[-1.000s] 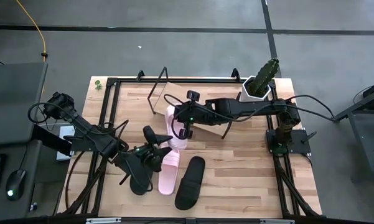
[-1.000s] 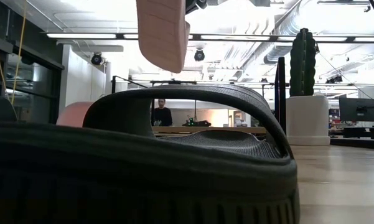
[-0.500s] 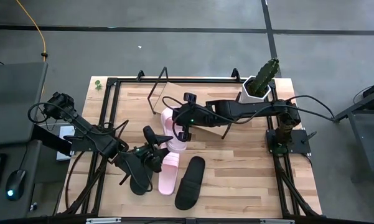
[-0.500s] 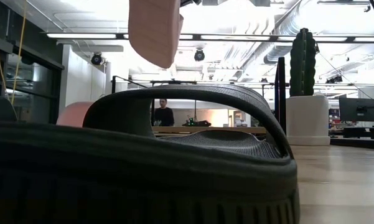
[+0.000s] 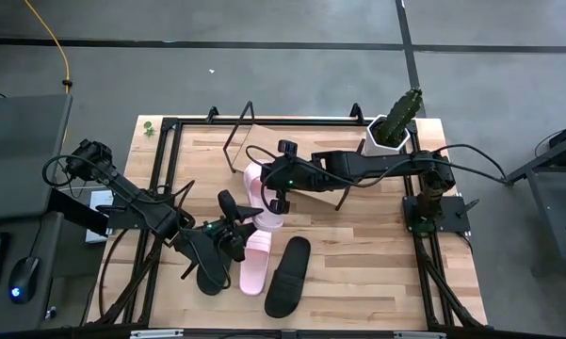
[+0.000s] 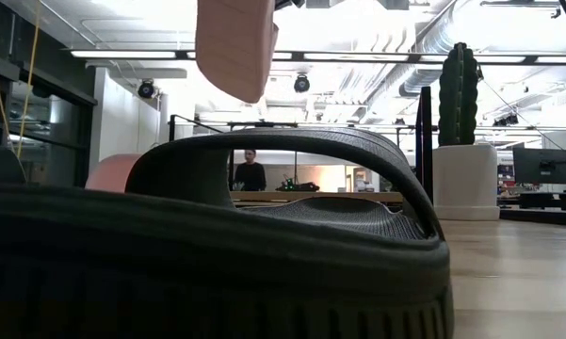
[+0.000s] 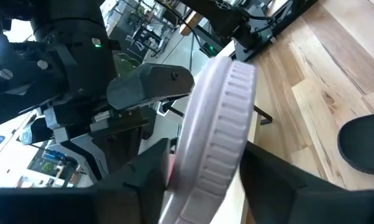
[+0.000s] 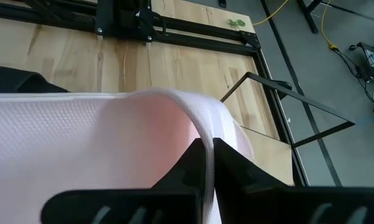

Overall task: Pick and place slides into the shelf
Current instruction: Put the right pink slide on the shelf

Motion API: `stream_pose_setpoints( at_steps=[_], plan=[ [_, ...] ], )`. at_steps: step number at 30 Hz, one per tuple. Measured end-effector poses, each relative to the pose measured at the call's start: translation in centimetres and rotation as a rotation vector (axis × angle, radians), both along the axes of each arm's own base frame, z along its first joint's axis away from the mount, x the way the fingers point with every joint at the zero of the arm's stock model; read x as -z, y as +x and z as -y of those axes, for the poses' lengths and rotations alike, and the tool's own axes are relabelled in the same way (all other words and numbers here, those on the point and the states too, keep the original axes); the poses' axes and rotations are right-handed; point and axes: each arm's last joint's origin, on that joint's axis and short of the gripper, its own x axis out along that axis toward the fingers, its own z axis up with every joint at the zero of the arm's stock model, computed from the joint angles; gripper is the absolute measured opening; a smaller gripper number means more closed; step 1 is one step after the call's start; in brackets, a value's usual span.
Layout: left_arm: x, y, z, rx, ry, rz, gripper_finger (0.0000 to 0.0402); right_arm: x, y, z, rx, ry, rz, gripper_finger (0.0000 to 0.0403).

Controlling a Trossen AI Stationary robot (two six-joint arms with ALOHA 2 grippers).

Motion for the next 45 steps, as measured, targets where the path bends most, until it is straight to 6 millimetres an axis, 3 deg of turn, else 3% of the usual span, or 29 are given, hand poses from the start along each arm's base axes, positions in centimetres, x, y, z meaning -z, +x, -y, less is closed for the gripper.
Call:
stream_pose_setpoints(
  at_steps=[6, 8, 19, 25, 34, 45],
  plan=[
    [0.0, 0.0, 0.0, 0.005, 0.004, -0.007, 0.0068, 0.1, -0.1, 0.1, 0.024, -0.020, -0.017, 0.0002],
    [0.1, 0.0, 0.0, 0.006, 0.003, -0.007, 0.0055, 0.2, -0.2, 0.1, 0.034, -0.023, -0.026, 0.0002],
    [0.4, -0.3, -0.2, -0.055, 0.056, -0.041, 0.0073, 0.3, -0.3, 0.2, 0.043, -0.030, -0.041, 0.0002],
    [0.6, -0.4, -0.3, -0.075, 0.075, -0.062, 0.0051, 0.3, -0.4, 0.2, 0.045, -0.029, -0.045, 0.0009],
    [0.9, -0.6, -0.4, -0.104, 0.093, -0.082, 0.0049, 0.6, -0.7, 0.2, 0.044, -0.034, -0.091, 0.0025],
    [1.3, -0.6, -1.7, -0.211, 0.109, -0.096, 0.0048, 0.9, -1.3, 0.0, 0.023, -0.055, -0.175, 0.0077]
  ],
)
